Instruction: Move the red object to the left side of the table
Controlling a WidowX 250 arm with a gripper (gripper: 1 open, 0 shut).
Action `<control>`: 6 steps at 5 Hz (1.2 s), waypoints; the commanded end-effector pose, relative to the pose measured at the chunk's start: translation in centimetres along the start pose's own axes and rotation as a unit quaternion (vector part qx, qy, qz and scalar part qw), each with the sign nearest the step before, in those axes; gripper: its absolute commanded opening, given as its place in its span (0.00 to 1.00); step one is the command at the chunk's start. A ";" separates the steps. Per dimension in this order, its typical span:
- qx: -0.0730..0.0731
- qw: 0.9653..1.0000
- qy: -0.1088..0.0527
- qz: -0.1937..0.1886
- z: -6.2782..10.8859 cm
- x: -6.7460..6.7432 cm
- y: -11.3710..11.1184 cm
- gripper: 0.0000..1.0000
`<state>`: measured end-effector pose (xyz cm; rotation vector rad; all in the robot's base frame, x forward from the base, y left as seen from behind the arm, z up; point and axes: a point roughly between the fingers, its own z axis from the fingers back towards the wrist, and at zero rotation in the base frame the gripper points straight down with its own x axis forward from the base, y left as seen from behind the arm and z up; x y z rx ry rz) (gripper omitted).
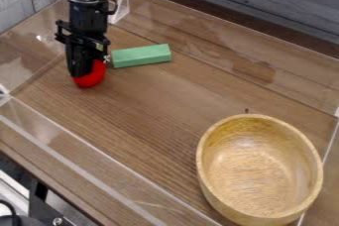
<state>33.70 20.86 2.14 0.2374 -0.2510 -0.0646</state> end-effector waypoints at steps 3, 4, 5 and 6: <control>-0.019 0.999 0.029 0.014 -1.8 -1.3 -1.1 0.00; -0.020 0.999 0.029 0.019 -1.6 -1.2 -1.1 0.00; -0.021 0.999 0.029 0.023 -1.5 -1.1 -1.1 0.00; -0.022 0.999 0.030 0.027 -1.3 -1.0 -1.1 0.00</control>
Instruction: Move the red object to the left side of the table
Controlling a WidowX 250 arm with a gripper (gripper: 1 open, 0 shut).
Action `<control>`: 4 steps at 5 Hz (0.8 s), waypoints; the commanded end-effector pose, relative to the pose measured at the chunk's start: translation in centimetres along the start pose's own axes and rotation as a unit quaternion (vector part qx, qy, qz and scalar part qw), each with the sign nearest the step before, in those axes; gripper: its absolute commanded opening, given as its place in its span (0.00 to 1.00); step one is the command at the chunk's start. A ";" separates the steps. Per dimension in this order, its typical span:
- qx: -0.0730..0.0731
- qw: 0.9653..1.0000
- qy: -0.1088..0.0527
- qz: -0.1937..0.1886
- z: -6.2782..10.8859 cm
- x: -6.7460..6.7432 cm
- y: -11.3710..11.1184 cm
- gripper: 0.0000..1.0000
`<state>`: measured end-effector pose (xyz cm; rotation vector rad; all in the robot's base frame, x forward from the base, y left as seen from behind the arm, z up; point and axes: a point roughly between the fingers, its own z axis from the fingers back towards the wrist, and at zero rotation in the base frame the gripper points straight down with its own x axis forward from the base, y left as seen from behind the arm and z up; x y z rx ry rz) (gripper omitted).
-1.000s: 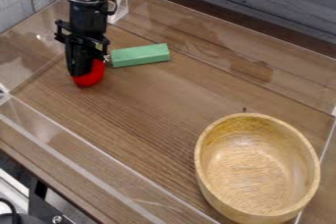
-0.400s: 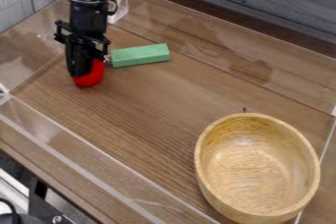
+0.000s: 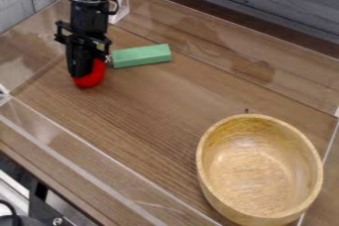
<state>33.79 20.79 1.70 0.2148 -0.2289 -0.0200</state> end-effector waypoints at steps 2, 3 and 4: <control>-0.015 1.000 0.017 0.013 -0.5 -0.7 -0.6 0.00; -0.015 1.000 0.019 0.016 -0.3 -0.5 -0.4 0.00; -0.016 0.999 0.021 0.019 -0.1 -0.4 -0.2 0.00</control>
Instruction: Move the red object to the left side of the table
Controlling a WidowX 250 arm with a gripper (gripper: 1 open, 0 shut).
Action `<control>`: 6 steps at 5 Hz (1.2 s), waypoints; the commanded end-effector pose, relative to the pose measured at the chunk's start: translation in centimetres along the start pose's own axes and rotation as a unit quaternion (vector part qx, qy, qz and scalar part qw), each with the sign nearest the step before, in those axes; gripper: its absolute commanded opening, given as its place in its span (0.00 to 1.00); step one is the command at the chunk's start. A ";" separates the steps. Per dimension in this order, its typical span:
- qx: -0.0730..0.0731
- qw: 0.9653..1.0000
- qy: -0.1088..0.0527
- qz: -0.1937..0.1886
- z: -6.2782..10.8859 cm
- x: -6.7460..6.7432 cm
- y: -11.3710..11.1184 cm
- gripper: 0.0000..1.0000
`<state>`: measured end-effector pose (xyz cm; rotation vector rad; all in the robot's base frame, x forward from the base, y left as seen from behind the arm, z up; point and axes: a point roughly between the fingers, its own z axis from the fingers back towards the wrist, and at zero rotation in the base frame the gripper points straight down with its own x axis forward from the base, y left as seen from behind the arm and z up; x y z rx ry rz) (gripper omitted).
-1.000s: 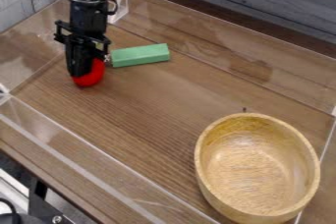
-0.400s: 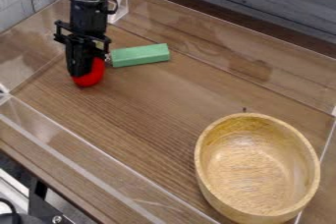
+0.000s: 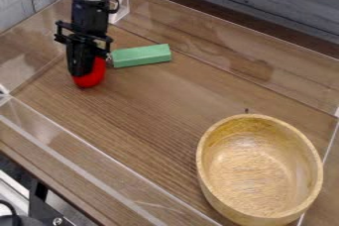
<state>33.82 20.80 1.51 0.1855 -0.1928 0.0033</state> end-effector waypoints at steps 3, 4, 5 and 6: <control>-0.005 1.000 0.007 0.014 0.9 0.1 0.3 0.00; -0.006 1.000 0.009 0.017 0.9 0.2 0.4 0.00; -0.007 1.000 0.011 0.019 0.8 0.3 0.4 0.00; -0.008 1.000 0.013 0.021 0.8 0.4 0.3 0.00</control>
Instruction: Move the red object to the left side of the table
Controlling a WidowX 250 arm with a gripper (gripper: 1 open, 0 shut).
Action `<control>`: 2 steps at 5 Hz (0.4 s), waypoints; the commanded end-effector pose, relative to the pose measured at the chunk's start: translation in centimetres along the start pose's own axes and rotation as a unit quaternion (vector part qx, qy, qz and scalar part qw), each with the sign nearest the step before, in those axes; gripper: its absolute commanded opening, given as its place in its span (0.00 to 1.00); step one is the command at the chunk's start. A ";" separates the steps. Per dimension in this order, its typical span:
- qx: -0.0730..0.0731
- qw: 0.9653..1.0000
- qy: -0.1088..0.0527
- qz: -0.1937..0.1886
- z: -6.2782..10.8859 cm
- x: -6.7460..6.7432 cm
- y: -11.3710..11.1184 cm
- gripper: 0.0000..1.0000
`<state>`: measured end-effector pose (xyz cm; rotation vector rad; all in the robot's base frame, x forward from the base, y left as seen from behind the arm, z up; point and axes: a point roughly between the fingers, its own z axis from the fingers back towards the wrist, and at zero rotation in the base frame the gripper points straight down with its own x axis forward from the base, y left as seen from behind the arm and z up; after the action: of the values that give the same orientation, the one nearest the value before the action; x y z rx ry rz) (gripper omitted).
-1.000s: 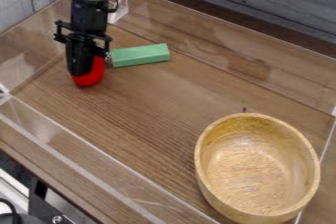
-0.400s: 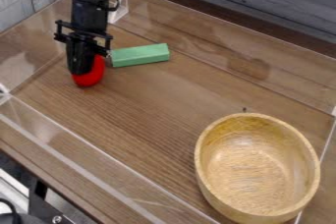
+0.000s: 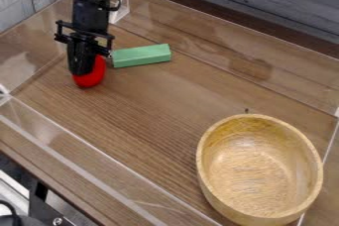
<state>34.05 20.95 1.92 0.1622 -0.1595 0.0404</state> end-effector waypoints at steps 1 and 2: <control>0.001 1.000 -0.004 0.004 0.5 0.2 0.0 0.00; 0.000 1.000 -0.003 0.006 0.5 0.3 -0.1 0.00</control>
<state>34.07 20.88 1.93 0.1563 -0.1528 0.0528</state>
